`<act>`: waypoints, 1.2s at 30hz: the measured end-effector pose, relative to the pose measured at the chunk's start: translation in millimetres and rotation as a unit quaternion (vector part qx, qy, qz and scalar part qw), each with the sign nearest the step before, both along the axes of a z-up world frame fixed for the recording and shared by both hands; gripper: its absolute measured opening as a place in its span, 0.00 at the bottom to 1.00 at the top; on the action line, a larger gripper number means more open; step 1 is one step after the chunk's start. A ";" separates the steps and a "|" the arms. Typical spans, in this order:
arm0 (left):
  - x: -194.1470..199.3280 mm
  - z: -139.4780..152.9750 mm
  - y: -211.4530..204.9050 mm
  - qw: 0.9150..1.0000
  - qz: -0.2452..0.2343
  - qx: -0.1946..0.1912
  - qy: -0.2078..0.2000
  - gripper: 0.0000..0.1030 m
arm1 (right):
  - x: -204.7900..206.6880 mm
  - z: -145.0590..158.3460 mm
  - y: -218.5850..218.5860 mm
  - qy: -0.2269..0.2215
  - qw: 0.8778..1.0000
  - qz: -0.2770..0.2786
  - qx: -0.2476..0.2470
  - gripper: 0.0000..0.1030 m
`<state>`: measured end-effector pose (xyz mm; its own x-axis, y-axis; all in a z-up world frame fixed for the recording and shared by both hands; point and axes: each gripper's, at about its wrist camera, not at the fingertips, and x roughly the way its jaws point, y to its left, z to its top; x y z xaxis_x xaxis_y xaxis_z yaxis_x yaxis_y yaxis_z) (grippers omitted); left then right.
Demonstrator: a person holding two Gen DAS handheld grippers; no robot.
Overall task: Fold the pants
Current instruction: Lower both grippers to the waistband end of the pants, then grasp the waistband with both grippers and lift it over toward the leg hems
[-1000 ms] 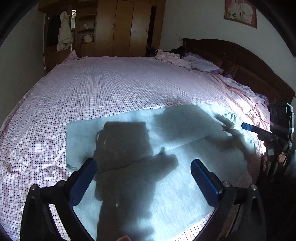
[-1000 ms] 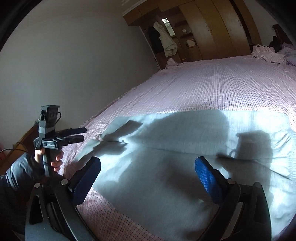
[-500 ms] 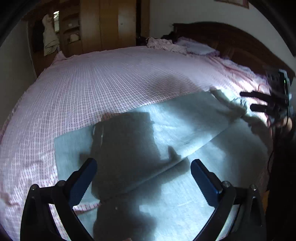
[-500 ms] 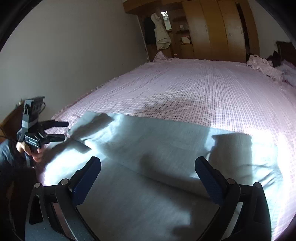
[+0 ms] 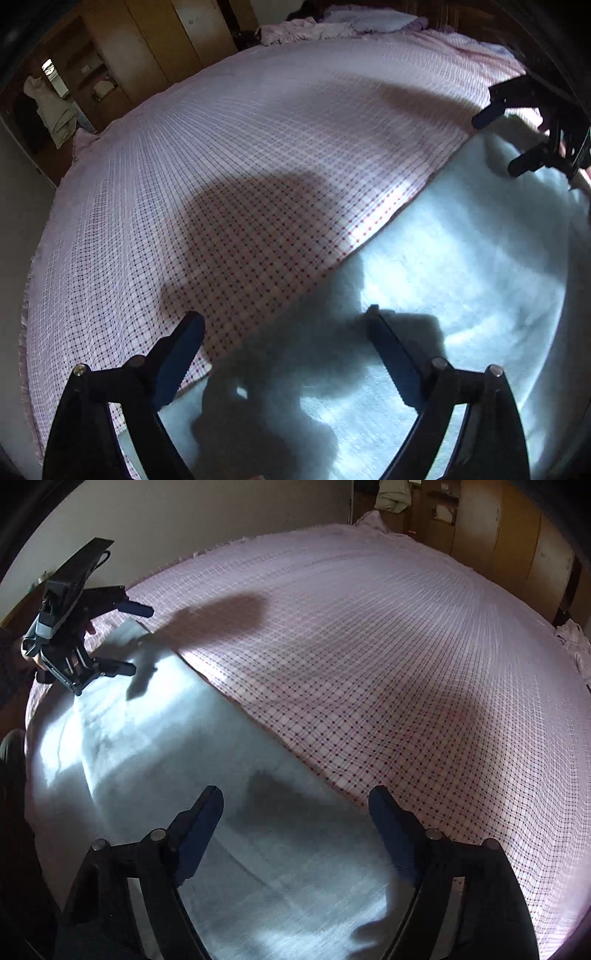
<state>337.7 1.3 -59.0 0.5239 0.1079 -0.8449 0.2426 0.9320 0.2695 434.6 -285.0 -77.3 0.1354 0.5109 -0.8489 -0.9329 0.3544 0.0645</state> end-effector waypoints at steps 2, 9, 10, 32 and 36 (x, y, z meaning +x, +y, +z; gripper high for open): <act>5.6 -11.5 4.4 1.000 -0.002 -0.008 0.011 0.92 | -0.3 -11.2 3.6 -0.015 0.999 0.009 -0.033 0.73; 1.1 -20.4 19.5 0.997 -0.006 -0.066 -0.028 0.53 | 21.3 -30.6 7.4 0.023 0.999 -0.012 -0.030 0.71; -1.0 -19.6 16.0 0.997 -0.014 -0.064 -0.029 0.33 | 21.4 -29.8 8.7 0.024 0.999 -0.007 -0.030 0.68; -134.0 35.9 -48.7 0.993 -0.016 0.036 -0.110 0.04 | -155.4 51.7 -18.8 -0.289 0.953 0.030 -0.087 0.00; -177.3 36.2 -64.0 0.988 0.024 0.064 -0.138 0.02 | -205.1 48.4 -25.6 -0.369 0.922 0.021 -0.118 0.00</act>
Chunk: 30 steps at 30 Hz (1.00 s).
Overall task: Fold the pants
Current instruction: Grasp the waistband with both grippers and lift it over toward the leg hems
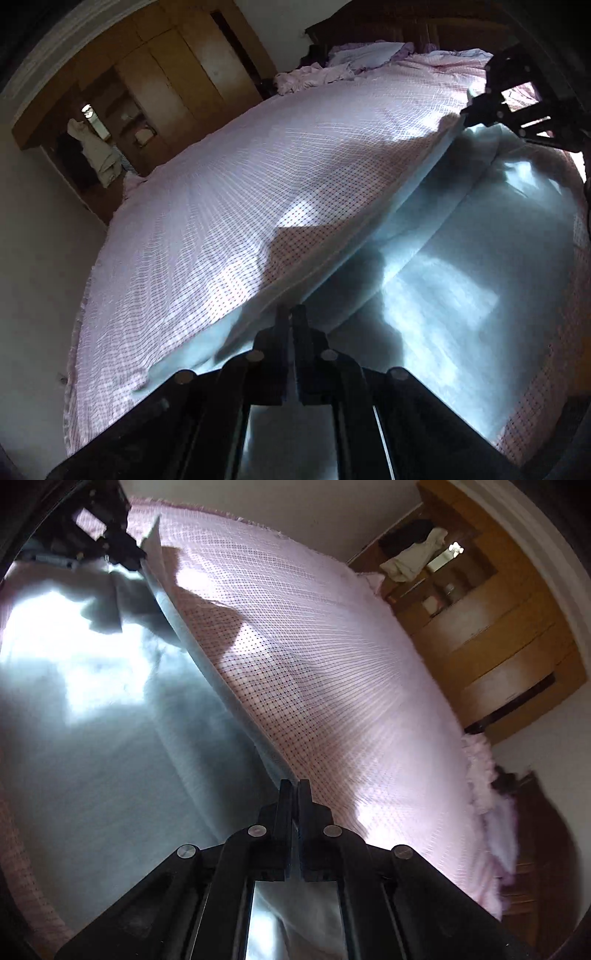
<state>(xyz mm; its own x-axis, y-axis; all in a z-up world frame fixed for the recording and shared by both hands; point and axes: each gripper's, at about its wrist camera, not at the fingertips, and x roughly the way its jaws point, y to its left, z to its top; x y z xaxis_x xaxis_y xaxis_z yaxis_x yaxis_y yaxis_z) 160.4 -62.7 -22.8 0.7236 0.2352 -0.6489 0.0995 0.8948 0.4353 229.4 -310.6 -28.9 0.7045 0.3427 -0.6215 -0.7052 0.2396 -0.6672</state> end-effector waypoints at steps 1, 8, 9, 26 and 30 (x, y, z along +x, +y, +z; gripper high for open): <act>-9.7 -2.7 -0.3 1.000 0.010 -0.001 -0.004 0.02 | -11.3 -3.4 0.3 -0.009 1.000 0.000 -0.005 0.00; -56.3 -18.3 8.7 0.999 0.038 -0.013 -0.010 0.00 | -63.6 -21.4 -12.6 -0.017 1.000 -0.015 -0.003 0.00; -59.0 -20.4 8.1 0.999 0.035 -0.012 -0.006 0.00 | -68.2 -21.0 -9.5 -0.016 1.000 -0.018 0.001 0.00; -108.1 -7.7 -5.9 1.000 -0.003 -0.016 -0.023 0.00 | -106.6 -11.5 -5.4 -0.072 0.997 0.011 -0.010 0.00; -108.0 -14.4 -11.9 1.000 -0.020 0.005 -0.011 0.01 | -106.7 -9.1 -6.0 -0.069 0.998 0.006 0.003 0.00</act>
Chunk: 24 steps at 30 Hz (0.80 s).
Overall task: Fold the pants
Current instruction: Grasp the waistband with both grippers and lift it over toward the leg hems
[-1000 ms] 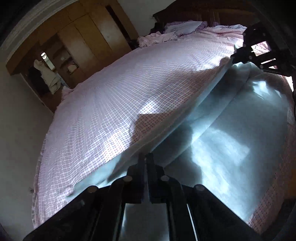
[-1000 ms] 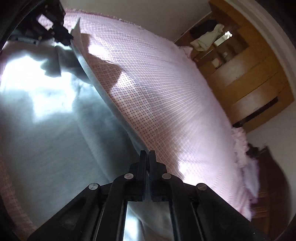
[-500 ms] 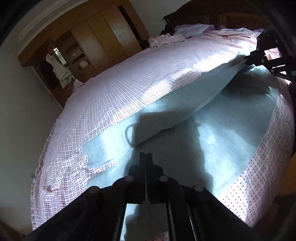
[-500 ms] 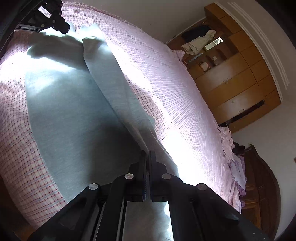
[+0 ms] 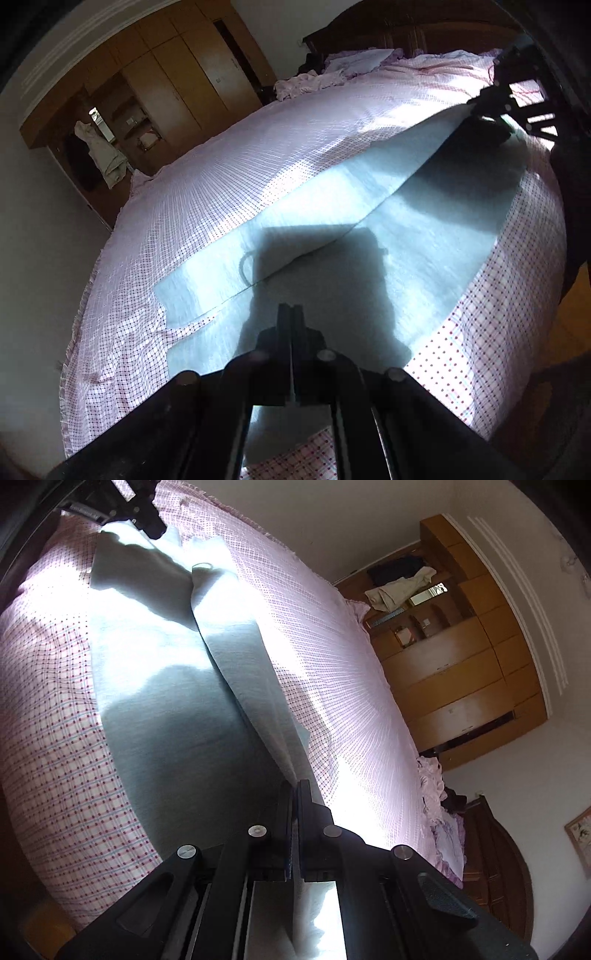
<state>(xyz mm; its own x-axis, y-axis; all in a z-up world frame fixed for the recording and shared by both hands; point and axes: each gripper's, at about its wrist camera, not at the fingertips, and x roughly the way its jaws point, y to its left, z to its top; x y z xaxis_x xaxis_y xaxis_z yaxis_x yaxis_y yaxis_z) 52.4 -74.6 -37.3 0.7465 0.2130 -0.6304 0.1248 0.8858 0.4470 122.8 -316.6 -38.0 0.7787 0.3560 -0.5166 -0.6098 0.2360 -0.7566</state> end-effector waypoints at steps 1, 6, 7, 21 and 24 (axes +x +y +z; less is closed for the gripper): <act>1.0 -1.0 -3.9 1.000 -0.009 0.003 -0.001 0.03 | 1.5 1.9 0.9 0.003 1.000 -0.002 0.004 0.00; 22.7 -4.2 -36.8 0.999 -0.050 0.005 -0.015 0.64 | 8.7 11.5 5.7 0.005 1.000 -0.007 0.022 0.00; 28.3 -6.5 -44.6 0.998 -0.058 0.015 -0.025 0.66 | 8.7 12.0 5.9 0.007 1.000 -0.006 0.024 0.00; 60.1 -15.5 -23.6 0.997 -0.001 0.074 -0.038 0.03 | 24.3 18.9 -6.4 0.024 0.997 -0.008 0.067 0.00; 47.6 -8.8 -23.8 0.996 -0.011 0.086 -0.037 0.02 | 17.6 9.1 -5.9 0.022 0.998 -0.006 0.060 0.00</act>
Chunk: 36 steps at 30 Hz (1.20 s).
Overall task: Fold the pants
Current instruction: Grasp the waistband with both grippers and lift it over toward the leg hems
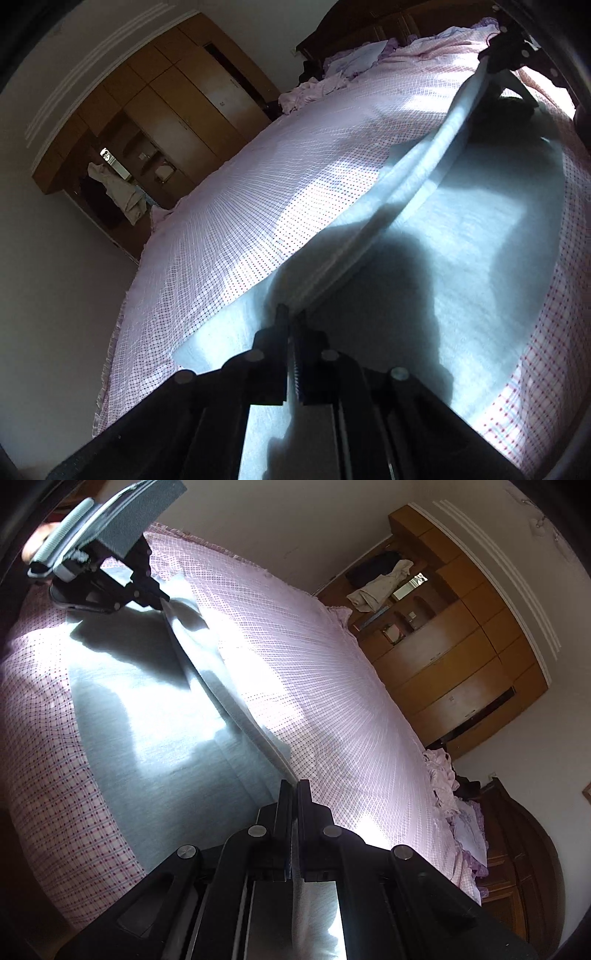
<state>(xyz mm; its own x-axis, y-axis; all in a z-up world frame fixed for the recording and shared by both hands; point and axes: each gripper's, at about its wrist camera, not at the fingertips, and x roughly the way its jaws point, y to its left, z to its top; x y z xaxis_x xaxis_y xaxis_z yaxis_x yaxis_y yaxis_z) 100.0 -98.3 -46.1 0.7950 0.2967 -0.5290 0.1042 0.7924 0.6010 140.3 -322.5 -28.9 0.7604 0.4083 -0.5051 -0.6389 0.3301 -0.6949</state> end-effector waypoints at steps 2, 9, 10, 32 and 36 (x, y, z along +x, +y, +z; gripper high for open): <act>-11.3 3.6 -3.2 1.000 -0.010 0.021 0.004 0.02 | -6.6 -6.8 1.6 -0.007 1.000 0.002 -0.010 0.00; -58.0 -15.3 -31.3 0.988 -0.061 0.135 0.048 0.02 | -47.5 -47.4 -1.1 -0.046 0.997 0.021 -0.062 0.00; -63.9 -22.9 -36.1 0.985 -0.069 0.148 0.053 0.02 | -53.0 -56.6 -1.1 -0.054 0.995 0.024 -0.077 0.00; -96.6 -78.5 -51.6 0.977 -0.086 0.183 0.074 0.02 | -75.8 -112.2 -37.8 -0.048 0.987 0.052 -0.144 0.00; -92.2 -90.0 -50.9 0.974 -0.086 0.190 0.090 0.02 | -73.0 -125.1 -39.8 -0.063 0.982 0.059 -0.166 0.00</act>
<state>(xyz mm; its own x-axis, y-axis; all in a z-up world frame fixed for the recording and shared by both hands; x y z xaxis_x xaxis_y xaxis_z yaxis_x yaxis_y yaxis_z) 7.7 -149.2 -136.1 0.7545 0.3693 -0.5425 0.3470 0.4772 0.8074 67.3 -362.3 -154.0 0.7824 0.3258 -0.5307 -0.5617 0.0013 -0.8273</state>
